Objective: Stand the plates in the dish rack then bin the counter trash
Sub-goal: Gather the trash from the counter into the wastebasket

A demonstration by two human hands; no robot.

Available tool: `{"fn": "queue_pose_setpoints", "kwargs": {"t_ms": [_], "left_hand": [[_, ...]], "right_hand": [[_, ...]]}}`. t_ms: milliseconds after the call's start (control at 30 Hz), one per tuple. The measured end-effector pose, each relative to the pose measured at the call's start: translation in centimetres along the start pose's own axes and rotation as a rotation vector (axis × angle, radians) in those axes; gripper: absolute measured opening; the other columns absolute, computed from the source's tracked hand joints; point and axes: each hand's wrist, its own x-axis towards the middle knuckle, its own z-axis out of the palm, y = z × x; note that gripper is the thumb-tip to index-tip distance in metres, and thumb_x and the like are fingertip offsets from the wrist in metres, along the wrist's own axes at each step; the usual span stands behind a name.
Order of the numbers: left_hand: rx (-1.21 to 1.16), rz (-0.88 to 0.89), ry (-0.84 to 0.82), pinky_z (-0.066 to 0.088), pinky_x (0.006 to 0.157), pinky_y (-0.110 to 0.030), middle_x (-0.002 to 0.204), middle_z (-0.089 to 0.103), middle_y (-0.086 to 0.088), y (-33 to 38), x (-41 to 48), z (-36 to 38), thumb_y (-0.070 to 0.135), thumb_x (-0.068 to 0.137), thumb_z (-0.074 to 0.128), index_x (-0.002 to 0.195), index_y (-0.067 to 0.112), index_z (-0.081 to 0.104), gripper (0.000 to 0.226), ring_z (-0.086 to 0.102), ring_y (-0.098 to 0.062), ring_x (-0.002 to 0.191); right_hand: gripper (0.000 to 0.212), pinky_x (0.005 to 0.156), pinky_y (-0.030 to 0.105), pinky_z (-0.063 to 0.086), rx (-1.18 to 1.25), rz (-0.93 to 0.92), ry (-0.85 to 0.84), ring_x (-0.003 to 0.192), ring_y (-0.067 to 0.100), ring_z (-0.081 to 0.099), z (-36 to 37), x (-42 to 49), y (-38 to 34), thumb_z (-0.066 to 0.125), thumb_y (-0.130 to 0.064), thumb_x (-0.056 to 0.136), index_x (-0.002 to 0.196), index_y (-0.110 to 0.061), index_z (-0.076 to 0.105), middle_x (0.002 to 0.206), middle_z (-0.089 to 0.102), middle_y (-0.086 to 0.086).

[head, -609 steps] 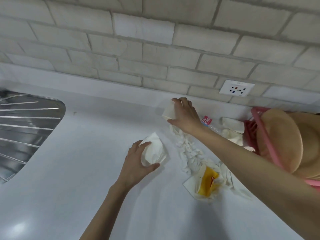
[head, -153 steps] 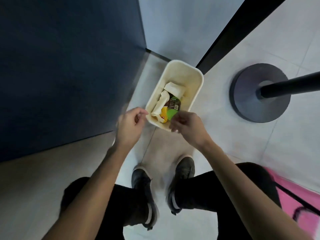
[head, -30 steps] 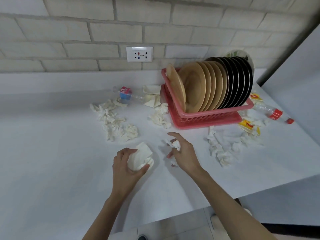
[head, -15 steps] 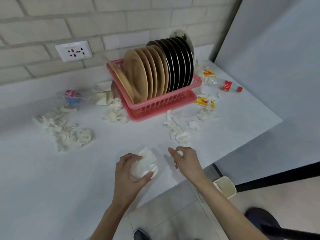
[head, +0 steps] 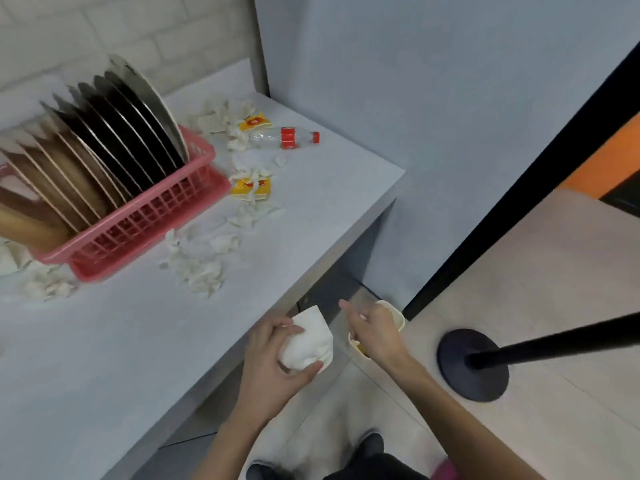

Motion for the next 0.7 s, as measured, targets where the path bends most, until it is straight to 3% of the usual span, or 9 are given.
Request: {"fn": "queue_pose_setpoints", "kwargs": {"t_ms": [133,267,333,433,567,700], "left_hand": [[0.053,0.018,-0.068,0.046,0.094,-0.039,0.124,0.046,0.023,1.8,1.4,4.7,0.055,0.061,0.077,0.105,0.035,0.064,0.050,0.047,-0.011,0.116],[0.124,0.026,-0.162,0.046,0.094,-0.041,0.126,0.043,0.023,2.2,2.5,8.6,0.060,0.064,0.075,0.107,0.038,0.060,0.050,0.041,-0.007,0.117],[0.182,0.039,-0.209,0.041,0.094,-0.035,0.126,0.042,0.022,1.9,2.9,10.5,0.064,0.065,0.072,0.107,0.038,0.061,0.051,0.041,-0.008,0.116],[0.229,0.039,-0.274,0.034,0.092,-0.027,0.126,0.043,0.022,0.9,3.7,13.5,0.066,0.065,0.070,0.106,0.039,0.062,0.049,0.040,-0.006,0.114],[0.271,0.031,-0.440,0.038,0.095,-0.031,0.129,0.041,0.025,-2.0,5.4,18.0,0.068,0.068,0.068,0.107,0.041,0.061,0.048,0.035,-0.003,0.115],[0.330,0.040,-0.566,0.038,0.104,-0.033,0.134,0.037,0.024,-6.6,7.5,23.1,0.070,0.070,0.063,0.111,0.040,0.060,0.050,0.027,0.002,0.116]], "right_hand": [[0.047,0.067,0.034,0.045,0.053,0.075,-0.003,0.062,0.016,0.052,-3.9,1.1,4.1,0.038,-0.031,0.103,0.069,-0.005,0.058,0.065,0.054,0.004],[0.047,0.052,0.021,0.031,0.013,0.071,0.002,0.052,0.008,0.040,-6.4,2.7,8.0,0.041,-0.019,0.101,0.054,-0.020,0.044,0.055,0.044,-0.007],[0.044,0.053,0.025,0.028,0.029,0.114,0.010,0.051,0.009,0.036,-7.2,3.6,10.1,0.044,-0.013,0.096,0.053,-0.022,0.041,0.053,0.041,-0.009],[0.036,0.052,0.029,0.030,0.098,0.230,0.014,0.050,0.013,0.037,-7.8,5.0,13.6,0.046,-0.013,0.092,0.056,-0.017,0.044,0.054,0.044,-0.004],[0.026,0.042,0.020,0.023,0.246,0.443,-0.078,0.039,0.015,0.031,-7.5,7.3,18.2,0.045,-0.008,0.087,0.061,-0.008,0.049,0.056,0.045,0.008],[0.035,0.046,0.024,0.027,0.250,0.512,-0.082,0.041,0.014,0.034,-5.1,10.2,23.5,0.049,-0.015,0.092,0.057,-0.010,0.045,0.053,0.043,0.005]]}}
